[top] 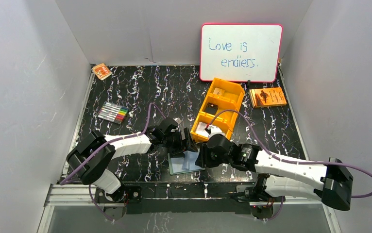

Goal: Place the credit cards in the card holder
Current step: Open the card holder at the center of the board.

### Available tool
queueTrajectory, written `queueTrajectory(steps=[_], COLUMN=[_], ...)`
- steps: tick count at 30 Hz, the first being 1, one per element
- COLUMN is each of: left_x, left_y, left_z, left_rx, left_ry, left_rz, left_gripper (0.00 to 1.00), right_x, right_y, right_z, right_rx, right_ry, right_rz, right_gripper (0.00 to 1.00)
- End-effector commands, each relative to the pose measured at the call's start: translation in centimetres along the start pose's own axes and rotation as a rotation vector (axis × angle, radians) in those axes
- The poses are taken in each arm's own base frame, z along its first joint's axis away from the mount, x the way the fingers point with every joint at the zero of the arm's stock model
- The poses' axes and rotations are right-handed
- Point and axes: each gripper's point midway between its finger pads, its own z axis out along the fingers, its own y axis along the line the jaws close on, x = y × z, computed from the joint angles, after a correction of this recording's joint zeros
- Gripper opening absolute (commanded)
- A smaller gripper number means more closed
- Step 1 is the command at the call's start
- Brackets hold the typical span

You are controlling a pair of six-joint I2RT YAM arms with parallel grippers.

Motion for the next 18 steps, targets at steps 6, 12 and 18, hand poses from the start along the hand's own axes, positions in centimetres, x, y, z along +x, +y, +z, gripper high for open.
queueTrajectory(steps=[6, 12, 18], left_x=[-0.2, 0.2, 0.4], left_y=[-0.9, -0.4, -0.2], left_z=[0.1, 0.0, -0.3], left_rx=[0.028, 0.021, 0.022], left_ry=[0.005, 0.01, 0.01], left_rz=[0.007, -0.002, -0.001], left_gripper=[0.76, 0.76, 0.76], right_x=[-1.1, -0.9, -0.6], right_y=[5.4, 2.6, 0.9], right_z=[2.6, 5.6, 6.9], right_rx=[-0.113, 0.119, 0.222], right_ry=[0.01, -0.03, -0.036], right_rz=[-0.077, 0.023, 0.038], right_gripper=[0.51, 0.6, 0.62])
